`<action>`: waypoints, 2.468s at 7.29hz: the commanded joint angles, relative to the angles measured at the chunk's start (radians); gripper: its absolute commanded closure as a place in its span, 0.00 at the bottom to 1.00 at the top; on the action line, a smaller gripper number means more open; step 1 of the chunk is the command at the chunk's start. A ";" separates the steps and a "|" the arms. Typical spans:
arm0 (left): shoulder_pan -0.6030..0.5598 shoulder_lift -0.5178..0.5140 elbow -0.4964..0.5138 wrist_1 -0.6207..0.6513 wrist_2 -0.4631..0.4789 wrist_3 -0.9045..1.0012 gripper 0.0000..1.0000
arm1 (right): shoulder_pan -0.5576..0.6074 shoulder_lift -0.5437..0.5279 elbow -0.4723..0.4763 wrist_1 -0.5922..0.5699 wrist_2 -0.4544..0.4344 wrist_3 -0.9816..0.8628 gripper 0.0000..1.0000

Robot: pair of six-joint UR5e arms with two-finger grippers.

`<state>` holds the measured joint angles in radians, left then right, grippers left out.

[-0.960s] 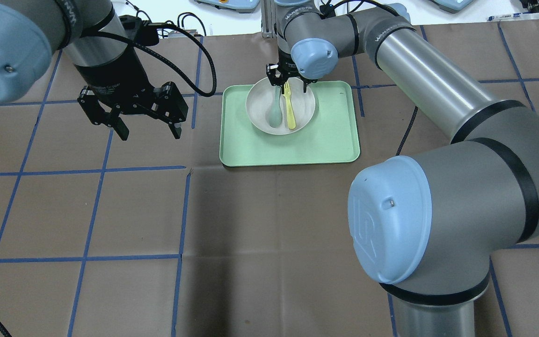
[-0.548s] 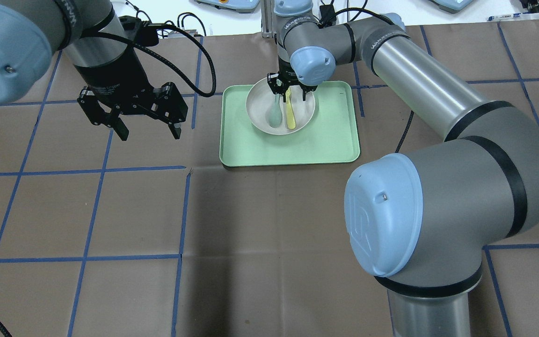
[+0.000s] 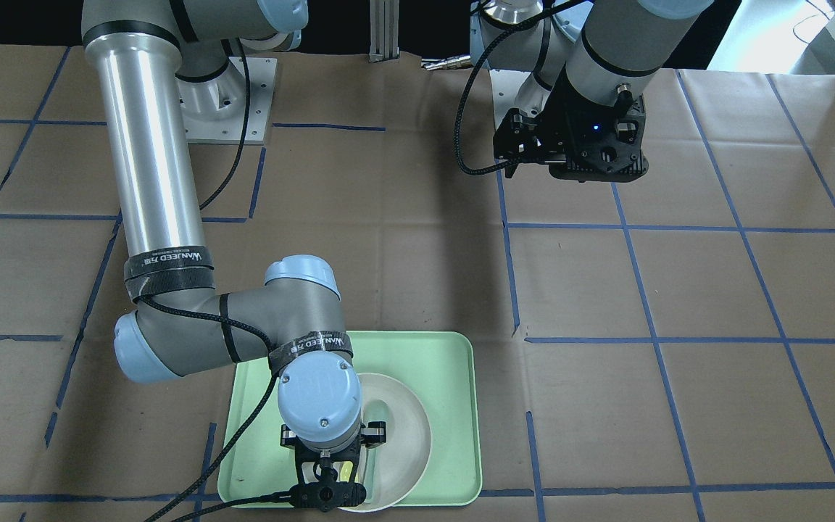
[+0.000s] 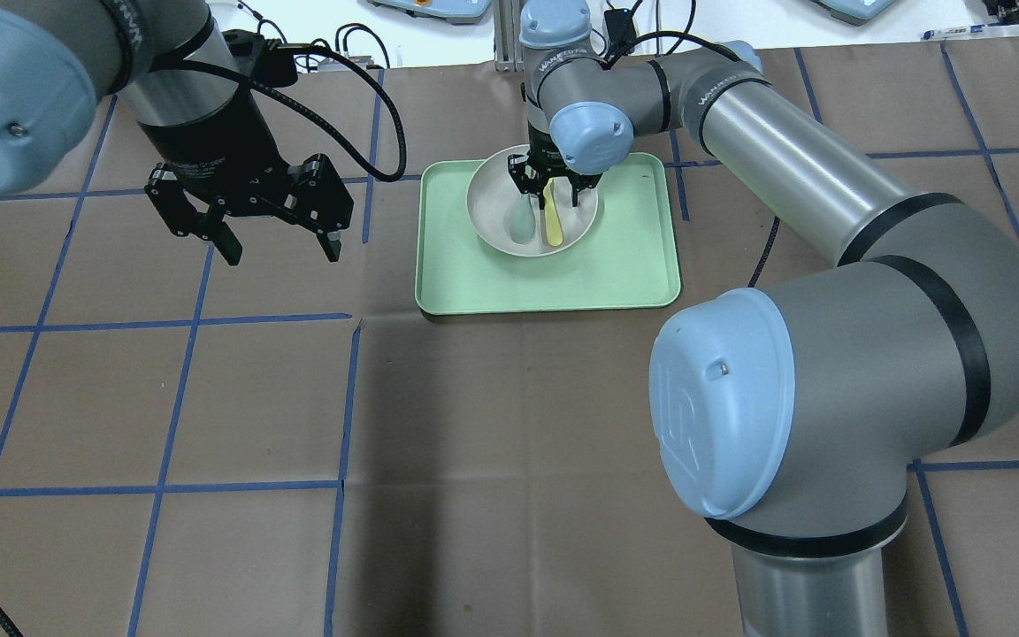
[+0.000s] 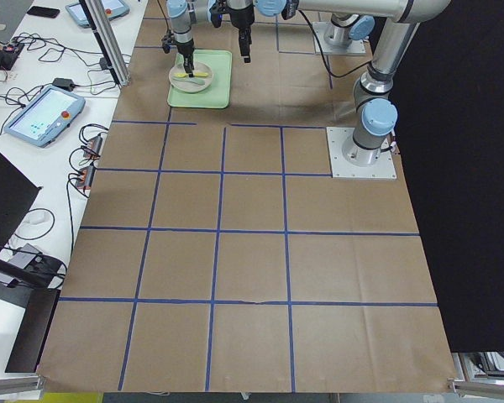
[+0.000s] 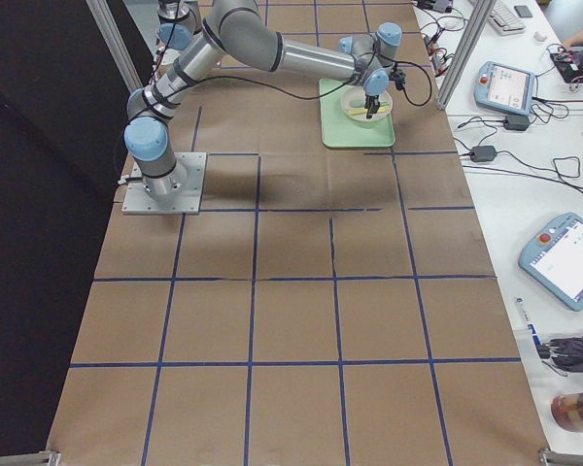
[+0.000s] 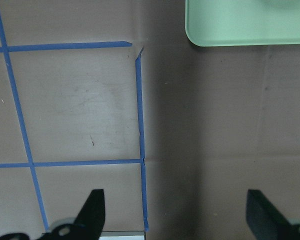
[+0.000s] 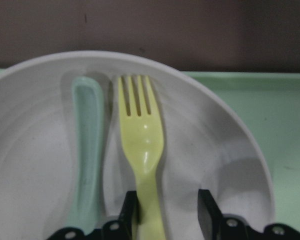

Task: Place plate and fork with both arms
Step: 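Close the right gripper on the yellow fork handle, then lift the fork and lower it onto the tray beside the plate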

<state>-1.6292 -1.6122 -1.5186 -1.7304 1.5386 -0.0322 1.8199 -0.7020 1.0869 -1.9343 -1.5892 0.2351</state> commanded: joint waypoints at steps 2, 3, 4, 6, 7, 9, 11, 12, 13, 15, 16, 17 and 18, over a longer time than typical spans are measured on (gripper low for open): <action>0.006 -0.003 0.000 0.005 0.000 0.000 0.00 | -0.001 0.001 -0.005 0.001 0.003 0.001 0.83; 0.006 -0.008 0.001 0.008 0.000 0.000 0.00 | -0.001 -0.001 -0.007 0.001 0.006 0.000 0.92; 0.006 -0.008 0.001 0.008 0.000 0.000 0.00 | -0.001 -0.004 -0.007 0.001 0.009 0.001 0.96; 0.008 -0.009 0.001 0.031 0.001 0.001 0.00 | -0.001 -0.016 -0.010 0.005 0.012 0.001 0.96; 0.008 -0.011 0.001 0.031 0.001 0.002 0.00 | -0.001 -0.030 -0.027 0.020 0.012 0.003 0.96; 0.008 -0.011 0.001 0.031 0.001 0.003 0.00 | -0.007 -0.100 -0.048 0.142 0.012 0.006 0.97; 0.009 -0.008 0.001 0.031 0.001 0.002 0.00 | -0.065 -0.129 -0.012 0.152 0.002 -0.090 0.98; 0.011 -0.005 0.001 0.031 0.003 0.002 0.00 | -0.109 -0.158 0.017 0.162 0.000 -0.147 0.98; 0.009 0.005 0.004 0.029 0.005 0.003 0.00 | -0.154 -0.186 0.060 0.163 0.003 -0.207 0.98; 0.023 0.012 0.001 0.048 0.003 0.005 0.00 | -0.177 -0.160 0.128 0.129 0.014 -0.227 0.98; 0.025 0.024 0.000 0.042 0.006 0.006 0.00 | -0.176 -0.118 0.123 0.068 0.017 -0.223 0.99; 0.025 0.029 0.000 0.046 0.005 0.006 0.00 | -0.172 -0.105 0.117 0.055 0.017 -0.221 0.99; 0.026 0.032 0.003 0.048 0.005 0.008 0.00 | -0.172 -0.106 0.117 0.055 0.017 -0.221 0.99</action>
<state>-1.6048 -1.5857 -1.5175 -1.6852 1.5434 -0.0260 1.6468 -0.8176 1.2051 -1.8665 -1.5730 0.0130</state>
